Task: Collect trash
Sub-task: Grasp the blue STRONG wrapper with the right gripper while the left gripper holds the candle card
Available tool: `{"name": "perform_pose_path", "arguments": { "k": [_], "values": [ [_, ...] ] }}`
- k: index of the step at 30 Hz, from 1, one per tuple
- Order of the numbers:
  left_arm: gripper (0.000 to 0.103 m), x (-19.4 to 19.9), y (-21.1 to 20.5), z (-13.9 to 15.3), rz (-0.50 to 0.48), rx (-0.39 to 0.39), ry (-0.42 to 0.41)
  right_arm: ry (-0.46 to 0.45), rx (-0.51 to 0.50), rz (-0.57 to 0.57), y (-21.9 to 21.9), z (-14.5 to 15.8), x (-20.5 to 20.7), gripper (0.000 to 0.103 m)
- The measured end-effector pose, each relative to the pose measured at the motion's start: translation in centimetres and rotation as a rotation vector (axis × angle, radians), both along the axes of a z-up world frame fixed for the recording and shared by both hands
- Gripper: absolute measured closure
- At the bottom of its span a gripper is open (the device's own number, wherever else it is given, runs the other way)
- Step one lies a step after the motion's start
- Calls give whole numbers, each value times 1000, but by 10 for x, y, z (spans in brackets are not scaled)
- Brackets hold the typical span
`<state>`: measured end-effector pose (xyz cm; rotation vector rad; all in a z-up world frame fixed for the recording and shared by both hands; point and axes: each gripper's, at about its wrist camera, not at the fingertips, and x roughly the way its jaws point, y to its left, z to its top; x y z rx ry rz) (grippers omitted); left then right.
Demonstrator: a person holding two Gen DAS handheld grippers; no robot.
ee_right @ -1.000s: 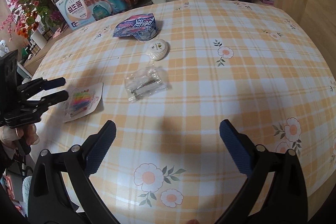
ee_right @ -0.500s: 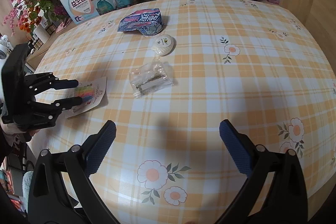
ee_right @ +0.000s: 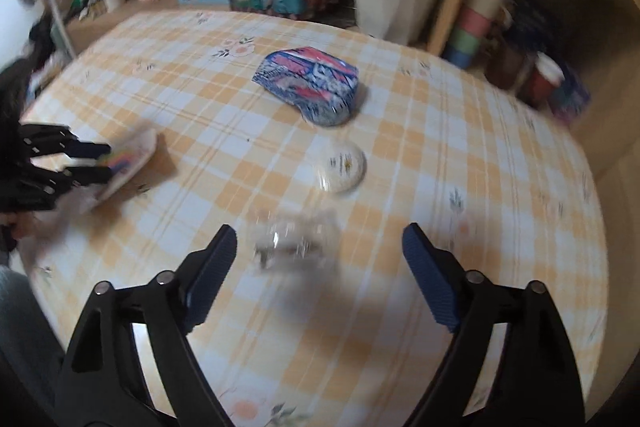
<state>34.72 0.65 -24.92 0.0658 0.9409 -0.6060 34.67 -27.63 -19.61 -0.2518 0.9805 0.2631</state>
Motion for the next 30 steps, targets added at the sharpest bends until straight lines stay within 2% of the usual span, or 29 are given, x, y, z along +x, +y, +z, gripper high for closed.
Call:
{"name": "perform_pose_path", "arguments": {
  "k": [3,4,5,6,9,12,16,17,18,21,23,26,30],
  "values": [
    [68,3,15,4,91,-54,30,-7,-121,50,23,-6,38,29],
    [68,3,18,5,109,-56,31,-4,-137,61,31,-8,52,32],
    [68,2,23,8,136,-62,27,-2,-141,62,34,-10,60,39],
    [68,1,28,11,165,-67,20,5,-161,63,42,-13,73,41],
    [68,-1,43,18,237,-96,2,14,-253,96,66,-27,100,42],
    [68,-3,56,20,262,-129,4,14,-335,127,86,-39,116,42],
    [68,-9,67,21,282,-129,-11,9,-411,79,99,-51,129,42],
    [68,-10,69,22,287,-136,-12,7,-399,58,99,-50,133,45],
    [68,-11,72,22,292,-146,-9,21,-389,49,99,-50,135,61],
    [68,-13,75,22,294,-145,-8,7,-360,31,98,-40,135,78],
    [68,-17,76,25,294,-149,-16,-10,-324,19,93,-31,132,83],
    [68,-23,77,31,302,-162,-33,-31,-211,-25,75,-11,126,89],
    [68,-31,70,38,289,-171,-46,-23,-61,-77,53,10,117,91]
  ]
}}
